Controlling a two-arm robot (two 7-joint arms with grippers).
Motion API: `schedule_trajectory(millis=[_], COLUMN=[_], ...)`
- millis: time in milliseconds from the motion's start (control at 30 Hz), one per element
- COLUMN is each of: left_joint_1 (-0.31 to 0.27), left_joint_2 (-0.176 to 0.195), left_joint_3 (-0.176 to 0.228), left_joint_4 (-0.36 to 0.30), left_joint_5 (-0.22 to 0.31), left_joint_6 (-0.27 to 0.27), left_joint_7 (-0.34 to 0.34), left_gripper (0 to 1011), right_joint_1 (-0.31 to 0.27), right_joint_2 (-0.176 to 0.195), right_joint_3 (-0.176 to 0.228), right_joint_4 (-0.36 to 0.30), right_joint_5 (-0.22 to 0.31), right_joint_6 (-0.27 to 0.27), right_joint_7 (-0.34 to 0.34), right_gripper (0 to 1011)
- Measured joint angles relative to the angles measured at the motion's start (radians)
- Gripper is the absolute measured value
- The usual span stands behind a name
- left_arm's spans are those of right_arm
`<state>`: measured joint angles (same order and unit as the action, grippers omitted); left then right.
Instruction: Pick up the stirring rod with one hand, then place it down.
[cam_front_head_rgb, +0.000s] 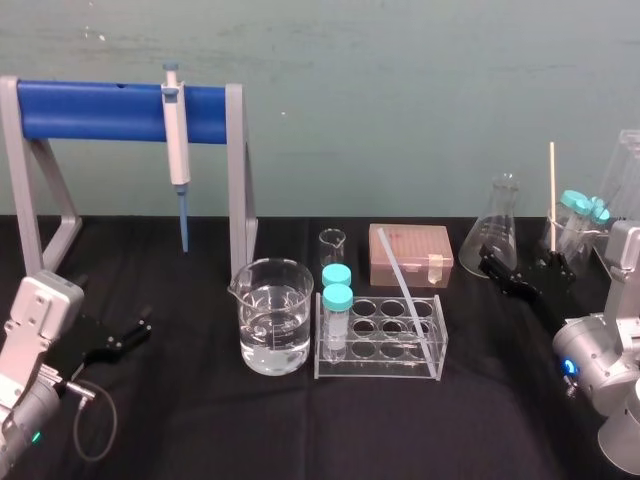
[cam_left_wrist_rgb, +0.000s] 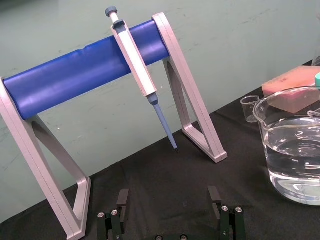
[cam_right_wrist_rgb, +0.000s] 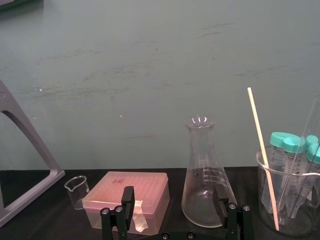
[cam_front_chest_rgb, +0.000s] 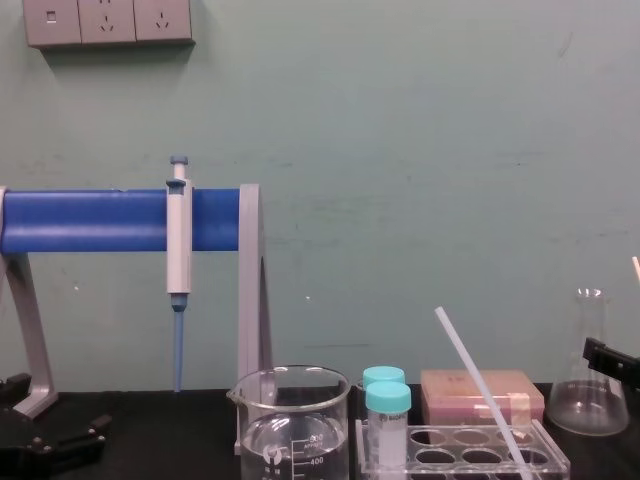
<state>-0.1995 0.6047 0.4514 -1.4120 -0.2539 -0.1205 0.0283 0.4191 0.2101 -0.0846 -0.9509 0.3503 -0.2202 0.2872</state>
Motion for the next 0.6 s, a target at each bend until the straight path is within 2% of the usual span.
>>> schedule_trajectory(millis=[600], left_joint_1=[0.000], left_joint_2=[0.000], left_joint_3=[0.000], left_joint_4=[0.000], left_joint_5=[0.000], left_joint_6=[0.000], left_joint_7=[0.000], left_gripper=[1000], right_joint_1=[0.000], right_joint_2=[0.001], right_joint_3=[-0.003], right_joint_4=[-0.001], right_joint_5=[0.000], right_joint_6=[-0.004], right_joint_7=[0.000], right_gripper=[1000])
